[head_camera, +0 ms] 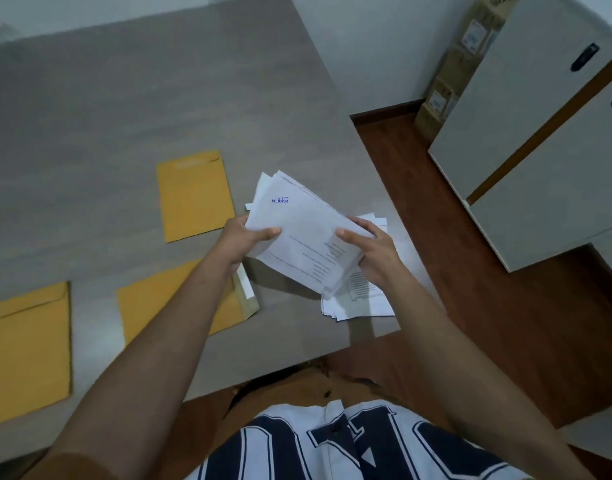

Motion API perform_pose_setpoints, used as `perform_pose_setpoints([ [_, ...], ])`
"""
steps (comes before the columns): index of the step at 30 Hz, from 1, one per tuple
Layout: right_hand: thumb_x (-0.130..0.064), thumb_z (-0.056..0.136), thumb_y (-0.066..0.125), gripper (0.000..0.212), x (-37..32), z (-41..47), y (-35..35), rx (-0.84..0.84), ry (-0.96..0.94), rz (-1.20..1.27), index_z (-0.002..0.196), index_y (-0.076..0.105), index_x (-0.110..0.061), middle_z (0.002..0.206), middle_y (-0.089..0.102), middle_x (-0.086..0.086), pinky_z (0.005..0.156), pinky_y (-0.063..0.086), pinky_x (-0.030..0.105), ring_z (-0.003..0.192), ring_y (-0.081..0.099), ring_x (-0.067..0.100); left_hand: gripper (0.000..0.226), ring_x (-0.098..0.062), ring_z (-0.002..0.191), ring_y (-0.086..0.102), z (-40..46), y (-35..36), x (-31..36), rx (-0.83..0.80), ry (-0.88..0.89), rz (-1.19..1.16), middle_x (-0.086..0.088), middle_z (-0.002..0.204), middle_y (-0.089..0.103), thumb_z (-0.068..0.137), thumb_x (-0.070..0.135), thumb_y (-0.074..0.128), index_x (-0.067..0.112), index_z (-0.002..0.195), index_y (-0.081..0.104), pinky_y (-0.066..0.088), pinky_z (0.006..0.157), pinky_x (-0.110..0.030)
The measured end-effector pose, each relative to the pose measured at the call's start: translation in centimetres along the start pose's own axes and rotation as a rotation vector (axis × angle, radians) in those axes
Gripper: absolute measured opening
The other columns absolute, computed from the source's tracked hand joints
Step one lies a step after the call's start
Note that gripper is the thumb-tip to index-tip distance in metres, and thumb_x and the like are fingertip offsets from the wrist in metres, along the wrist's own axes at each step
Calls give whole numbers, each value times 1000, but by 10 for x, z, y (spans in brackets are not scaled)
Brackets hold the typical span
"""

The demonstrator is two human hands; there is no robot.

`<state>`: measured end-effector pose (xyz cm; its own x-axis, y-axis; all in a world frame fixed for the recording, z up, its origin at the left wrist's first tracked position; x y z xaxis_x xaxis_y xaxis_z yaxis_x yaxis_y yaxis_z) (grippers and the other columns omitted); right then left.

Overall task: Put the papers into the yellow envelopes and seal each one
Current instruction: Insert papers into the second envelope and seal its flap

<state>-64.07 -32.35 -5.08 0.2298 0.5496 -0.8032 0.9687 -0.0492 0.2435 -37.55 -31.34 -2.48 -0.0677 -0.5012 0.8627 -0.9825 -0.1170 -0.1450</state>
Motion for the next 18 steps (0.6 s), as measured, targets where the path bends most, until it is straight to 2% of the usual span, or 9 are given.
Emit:
perform_pose_setpoints([
  [3, -10, 67, 86, 51, 8, 2, 44, -124, 34, 122, 114, 65, -10, 113, 70, 11, 87, 55, 38, 103, 66, 27, 35, -23, 95, 71, -14, -40, -20, 88, -29, -129, -5, 105, 73, 73, 16, 84, 13, 104, 68, 57, 83, -35],
  [5, -9, 70, 84, 53, 16, 1, 74, -203, 41, 58, 119, 64, -6, 117, 70, 11, 93, 53, 39, 109, 66, 27, 38, -23, 96, 71, -25, -65, -33, 151, -38, -189, -5, 107, 73, 74, 15, 84, 12, 109, 69, 57, 86, -37],
  [8, -7, 73, 82, 46, 30, -1, 106, -240, 43, -57, 115, 66, -6, 115, 71, 11, 95, 52, 42, 109, 66, 28, 37, -18, 91, 71, -45, -93, -49, 227, -45, -208, -2, 103, 74, 74, 15, 84, 13, 108, 70, 57, 79, -32],
  [11, -9, 73, 83, 39, 35, -2, 129, -223, 26, -174, 109, 68, -7, 108, 73, 9, 86, 54, 39, 100, 69, 25, 30, -10, 82, 72, -65, -118, -59, 287, -32, -199, 7, 94, 75, 71, 16, 86, 18, 98, 73, 56, 68, -23],
  [13, -17, 68, 87, 43, 35, -1, 143, -240, -21, -270, 107, 71, -7, 105, 74, 7, 85, 55, 39, 98, 70, 22, 31, -7, 82, 72, -78, -134, -65, 306, -22, -188, 7, 96, 75, 70, 15, 87, 20, 97, 73, 55, 66, -20],
  [15, -23, 64, 88, 45, 34, -4, 159, -265, -68, -344, 104, 72, -8, 102, 75, 6, 88, 56, 40, 97, 71, 23, 35, -8, 87, 72, -89, -152, -71, 322, -3, -186, 3, 99, 75, 69, 12, 87, 17, 101, 74, 57, 72, -23],
  [18, -13, 71, 85, 36, 28, -10, 173, -300, -131, -370, 105, 72, -5, 102, 75, 8, 86, 57, 36, 96, 72, 23, 35, -13, 89, 72, -100, -169, -75, 350, 9, -168, -1, 101, 75, 70, 5, 85, 14, 101, 73, 57, 80, -28],
])
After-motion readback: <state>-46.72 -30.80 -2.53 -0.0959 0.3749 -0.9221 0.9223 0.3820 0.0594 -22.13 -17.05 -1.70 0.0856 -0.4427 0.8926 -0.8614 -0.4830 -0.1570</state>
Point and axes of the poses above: each hand's wrist, its own z-axis towards the middle knuckle, its own y-axis out of the palm, x = y × z, the point moved 9 cm from there along z, towards the middle knuckle
